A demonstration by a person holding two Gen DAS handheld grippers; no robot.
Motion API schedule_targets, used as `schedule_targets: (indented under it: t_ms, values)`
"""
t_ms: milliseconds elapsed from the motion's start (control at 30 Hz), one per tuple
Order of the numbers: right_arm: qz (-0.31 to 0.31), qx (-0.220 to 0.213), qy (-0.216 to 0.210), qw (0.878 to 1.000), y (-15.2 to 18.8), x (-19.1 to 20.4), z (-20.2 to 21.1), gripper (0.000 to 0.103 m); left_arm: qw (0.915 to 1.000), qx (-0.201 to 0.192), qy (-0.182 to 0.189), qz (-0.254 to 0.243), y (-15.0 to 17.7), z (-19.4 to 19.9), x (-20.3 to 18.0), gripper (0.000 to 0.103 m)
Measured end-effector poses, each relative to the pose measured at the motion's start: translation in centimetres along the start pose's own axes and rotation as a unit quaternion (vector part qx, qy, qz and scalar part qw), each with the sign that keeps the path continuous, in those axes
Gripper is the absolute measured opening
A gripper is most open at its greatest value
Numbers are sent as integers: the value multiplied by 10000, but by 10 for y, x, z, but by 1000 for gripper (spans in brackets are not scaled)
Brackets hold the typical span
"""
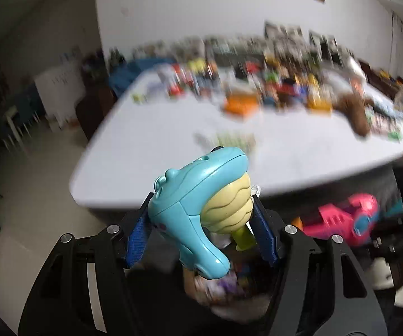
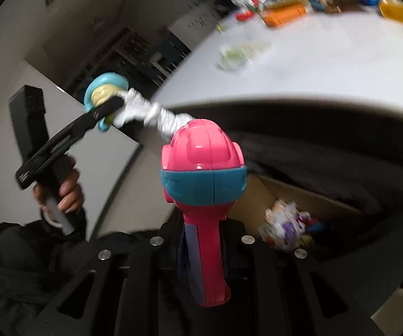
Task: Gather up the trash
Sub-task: 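Carry both toys down to the cardboard box and open both tools, then grasp the wooden stick with the right tool while the left tool grasps the orange Doctor Toy case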
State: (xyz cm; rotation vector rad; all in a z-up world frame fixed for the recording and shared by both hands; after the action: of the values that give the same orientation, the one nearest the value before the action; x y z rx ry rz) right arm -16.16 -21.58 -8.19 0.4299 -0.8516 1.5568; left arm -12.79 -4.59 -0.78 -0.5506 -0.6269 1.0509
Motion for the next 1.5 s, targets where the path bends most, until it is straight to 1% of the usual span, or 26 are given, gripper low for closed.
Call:
schedule_targets:
  t_ms: [67,133,200,233,267,300,400,467,567,600,667,733,800,833,900,967,1033,1100,1200,1233,1267,1300,1333,1400,1433,1500]
  values:
    - [-27,165,245,9996,5,-13,-18,19,9988,437,203,-66,26,-24,-12,63]
    - [20,284,527,9982,7,-22,-33,20,9948,927,387,-194,54,-54,-23,64]
    - [62,368,898,9953,7,-35,-51,24,9903,1246,519,-339,75,-79,-30,79]
    - [72,362,1084,9934,5,-42,-61,35,9883,1364,540,-414,84,-94,-32,85]
    - [88,302,1259,9915,2,-48,-67,52,9874,1436,504,-433,92,-108,-31,85]
    - [165,224,1426,9894,-1,-51,-70,54,9864,1477,551,-459,99,-117,-31,85]
    - [356,167,1583,9866,-3,-44,-64,54,9844,1613,625,-309,105,-135,-21,85]
    - [533,-3,1428,9883,-9,-25,-45,54,9859,1446,825,-172,97,-127,-11,85]
    - [891,-542,1252,9866,-39,11,-10,55,9914,1002,832,-83,68,-103,7,85]
    - [1020,-738,1275,9838,-57,20,1,55,9931,875,777,-48,55,-97,13,85]
    - [1208,-1019,1401,9774,-90,33,11,65,9958,595,689,105,26,-90,27,90]
    - [1322,-1343,1701,9672,-138,39,12,70,9968,364,633,317,0,-86,41,91]
    - [1224,-1447,1733,9665,-178,37,7,70,9969,200,563,519,-19,-87,52,91]
    - [1065,-1541,1765,9663,-205,33,0,70,9965,155,527,632,-26,-91,57,91]
    - [945,-1696,2030,9597,-241,29,-11,70,9943,121,568,890,-40,-102,64,91]
    - [1233,-1758,2365,9476,-273,24,-23,69,9909,144,710,1136,-47,-112,70,91]
    - [1801,-1673,2855,9263,-296,26,-38,65,9889,169,831,1223,-49,-117,71,91]
    - [2177,-1318,2982,9200,-313,27,-53,60,9893,210,818,1189,-49,-117,73,91]
    - [2630,-655,3108,9110,-335,22,-81,58,9914,212,762,1045,-53,-122,72,91]
    - [2699,-472,3187,9074,-338,18,-89,52,9918,221,750,1013,-54,-125,72,91]
    - [2760,-395,3151,9072,-344,15,-93,46,9919,232,750,998,-57,-128,71,91]
    - [2679,-205,2978,9160,-345,14,-96,37,9918,243,763,997,-60,-131,71,91]
    - [2465,56,2724,9300,-347,12,-98,18,9917,260,777,990,-62,-134,71,91]
    - [2452,6,2882,9256,-339,10,-97,17,9922,272,828,891,-72,-141,70,91]
    - [2372,27,2782,9308,-336,10,-93,17,9931,257,790,829,-78,-144,70,91]
    - [2122,-105,2527,9439,-329,5,-77,17,9952,196,774,560,-96,-154,66,91]
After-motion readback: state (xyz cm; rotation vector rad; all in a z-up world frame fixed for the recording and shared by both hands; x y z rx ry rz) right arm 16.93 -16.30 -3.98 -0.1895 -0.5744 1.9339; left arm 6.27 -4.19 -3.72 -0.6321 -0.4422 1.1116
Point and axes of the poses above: each gripper's, at about its wrist camera, not at the fingertips, and z roughly against the way its jaws point, x to its left, y to its underside, the point moved 4 cm from there along -z, roughly the way its jaws point, and after that the axes turned 13 degrees about -z, right-handed, at the moved point
